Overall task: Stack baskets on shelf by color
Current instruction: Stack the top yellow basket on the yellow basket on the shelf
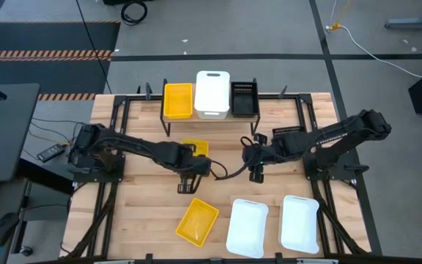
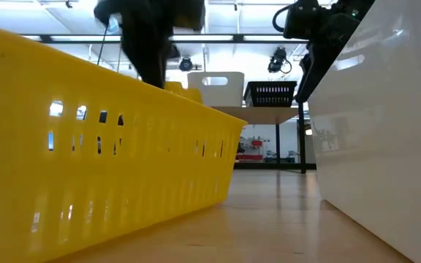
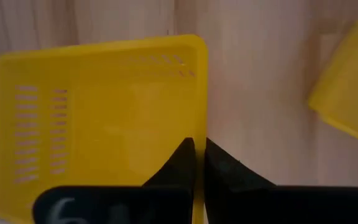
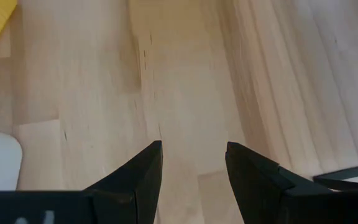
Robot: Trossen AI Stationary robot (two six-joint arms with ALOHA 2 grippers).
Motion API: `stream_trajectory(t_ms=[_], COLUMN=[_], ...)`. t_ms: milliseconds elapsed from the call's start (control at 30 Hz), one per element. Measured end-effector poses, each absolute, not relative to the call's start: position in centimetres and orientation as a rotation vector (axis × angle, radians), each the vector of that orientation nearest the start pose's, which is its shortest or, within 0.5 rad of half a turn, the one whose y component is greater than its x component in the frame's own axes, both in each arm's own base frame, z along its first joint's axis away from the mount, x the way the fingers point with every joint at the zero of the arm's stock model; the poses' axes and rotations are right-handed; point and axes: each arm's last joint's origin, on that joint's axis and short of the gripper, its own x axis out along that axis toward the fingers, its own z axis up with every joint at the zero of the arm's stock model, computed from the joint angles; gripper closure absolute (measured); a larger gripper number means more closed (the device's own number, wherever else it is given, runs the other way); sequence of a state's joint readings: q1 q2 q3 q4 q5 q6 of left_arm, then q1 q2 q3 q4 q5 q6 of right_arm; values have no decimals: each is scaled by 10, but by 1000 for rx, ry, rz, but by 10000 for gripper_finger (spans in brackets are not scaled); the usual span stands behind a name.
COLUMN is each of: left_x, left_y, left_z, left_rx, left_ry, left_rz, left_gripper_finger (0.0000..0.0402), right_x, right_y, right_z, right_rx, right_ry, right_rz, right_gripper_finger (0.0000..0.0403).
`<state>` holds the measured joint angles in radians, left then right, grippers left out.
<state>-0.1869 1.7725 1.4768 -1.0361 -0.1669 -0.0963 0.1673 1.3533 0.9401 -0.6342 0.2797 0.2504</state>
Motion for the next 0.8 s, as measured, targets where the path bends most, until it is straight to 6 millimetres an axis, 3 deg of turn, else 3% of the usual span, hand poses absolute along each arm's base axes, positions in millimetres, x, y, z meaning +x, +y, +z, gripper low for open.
stream_trajectory(t_ms=[200, 433, 600, 800], left_x=[328, 309, 304, 304], left_y=[-74, -73, -46, 2], left_z=[320, 394, 415, 415], left_rx=[205, 287, 314, 356], left_ry=[1331, 1189, 1135, 1204], left_rz=[170, 294, 329, 368], left_gripper_finger=[389, 389, 389, 389], right_x=[257, 258, 258, 259], right_y=[38, 40, 40, 45], right_z=[235, 236, 236, 237], right_rx=[-17, -24, -14, -12], right_ry=[992, 979, 974, 959], right_rz=[-232, -220, -221, -199], right_gripper_finger=[221, 222, 222, 221])
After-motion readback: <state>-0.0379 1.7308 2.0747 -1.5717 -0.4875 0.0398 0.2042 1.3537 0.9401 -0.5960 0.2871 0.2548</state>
